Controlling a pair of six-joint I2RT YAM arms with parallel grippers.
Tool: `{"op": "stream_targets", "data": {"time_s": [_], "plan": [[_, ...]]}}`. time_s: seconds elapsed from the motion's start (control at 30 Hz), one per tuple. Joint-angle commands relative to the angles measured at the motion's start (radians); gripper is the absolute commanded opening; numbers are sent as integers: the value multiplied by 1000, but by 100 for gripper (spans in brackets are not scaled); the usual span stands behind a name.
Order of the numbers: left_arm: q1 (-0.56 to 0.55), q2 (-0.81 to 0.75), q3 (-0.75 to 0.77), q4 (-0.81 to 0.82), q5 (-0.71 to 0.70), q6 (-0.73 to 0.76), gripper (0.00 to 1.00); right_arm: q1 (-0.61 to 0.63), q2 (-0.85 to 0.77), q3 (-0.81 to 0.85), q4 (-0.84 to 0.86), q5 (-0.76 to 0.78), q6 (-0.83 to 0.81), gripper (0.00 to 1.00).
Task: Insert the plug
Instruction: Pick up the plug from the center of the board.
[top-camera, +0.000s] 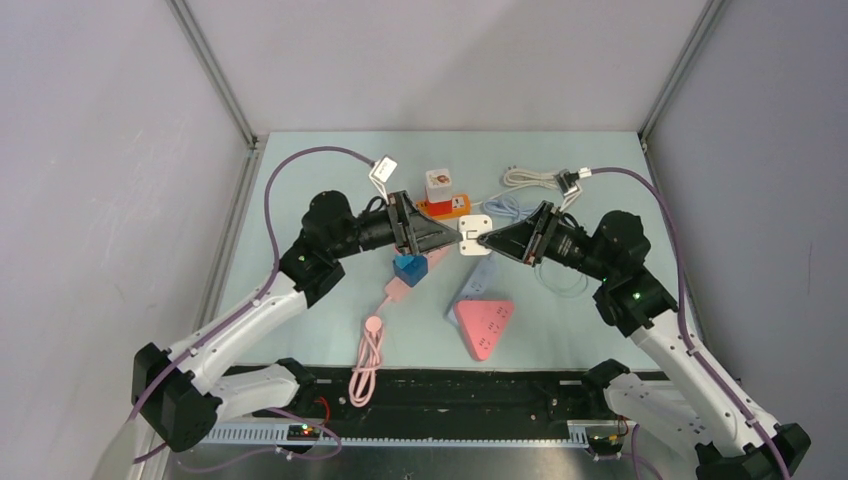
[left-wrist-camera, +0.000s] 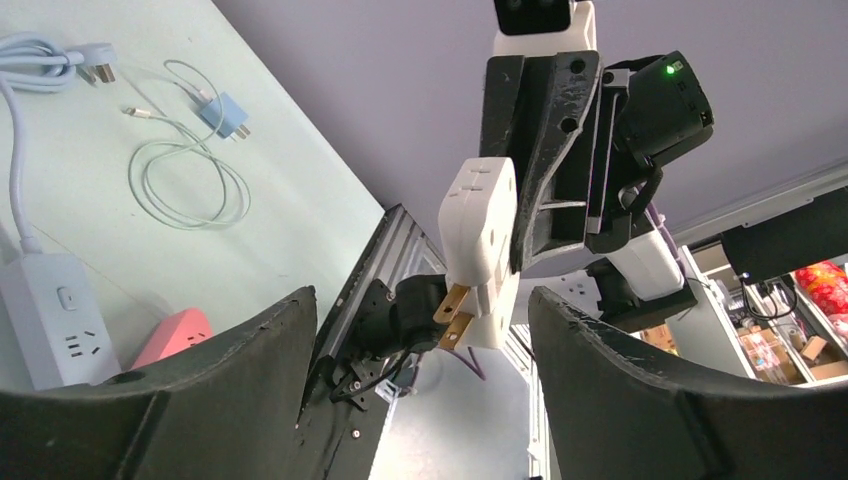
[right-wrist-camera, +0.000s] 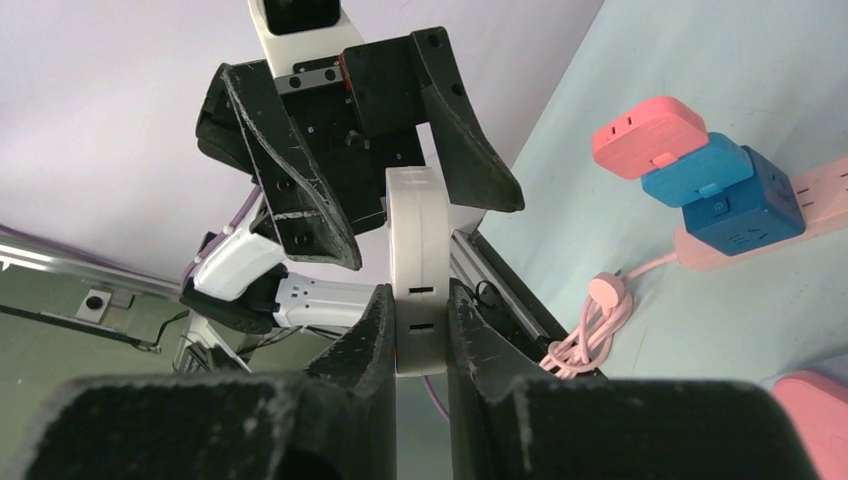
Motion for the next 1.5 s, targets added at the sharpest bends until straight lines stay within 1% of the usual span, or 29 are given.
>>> {"op": "stream_targets", "data": {"time_s": [0.0,0.1,0.13,0.17,0.2,0.27,0.3,0.37,0.4,0.43,0.47,0.53,0.57,0.6,0.63,0.7,0.77,0.83,0.9,1.1,1.17,1.2,1.23,1.27,1.33,1.37,1.4,1.43,1.47], "plan": [[7,3,21,14,33,27,81,-3,31,43,68,-70,35,0],[8,18,44,20,51,15,73,14,48,43,41,-66,26,0],[8,21,48,21,60,13,67,21,55,43,29,-64,20,0],[8,24,50,22,66,10,63,25,59,43,25,-60,18,0],[8,27,52,24,78,7,55,26,63,43,22,-60,18,0],[8,31,49,27,92,2,47,29,70,43,24,-61,23,0],[9,33,47,29,95,0,46,28,72,43,25,-68,27,0],[8,38,45,33,103,-4,38,25,85,43,32,-82,36,0],[8,43,47,38,106,-8,30,25,94,43,32,-86,45,0],[8,44,48,42,112,-9,24,25,98,43,31,-93,48,0],[9,44,49,46,114,-10,12,25,105,43,29,-96,49,0],[8,42,51,50,121,-11,2,28,106,43,22,-92,37,16],[8,40,51,51,124,-10,1,34,101,43,-4,-79,32,36],[8,38,47,54,124,-9,0,36,99,43,-10,-72,25,44],[8,37,46,54,124,-8,0,39,97,43,-11,-65,22,59],[8,32,43,58,126,-8,0,41,105,43,3,-73,18,71],[8,28,41,62,130,-10,0,50,117,43,36,-86,17,74],[8,24,39,66,134,-13,0,62,129,43,60,-92,8,73],[7,21,37,69,139,-15,0,71,135,43,79,-89,-3,69],[8,27,32,83,159,-33,0,91,141,43,136,-79,-37,53],[8,32,30,86,166,-36,0,95,144,43,142,-76,-39,46],[8,32,30,88,170,-37,0,96,147,43,142,-73,-40,39],[8,35,28,91,171,-38,3,97,148,43,142,-74,-38,33],[9,36,27,92,172,-38,7,97,149,43,138,-74,-33,18],[8,31,24,95,165,-32,38,94,150,42,118,-73,-30,1],[8,28,19,95,153,-19,46,91,147,42,102,-62,-29,0],[8,19,16,96,142,-9,61,88,139,42,58,-54,-32,0],[9,11,4,96,112,16,68,78,135,42,40,-34,-38,0],[9,-7,-5,96,90,30,78,73,124,42,-39,-22,-49,0]]}}
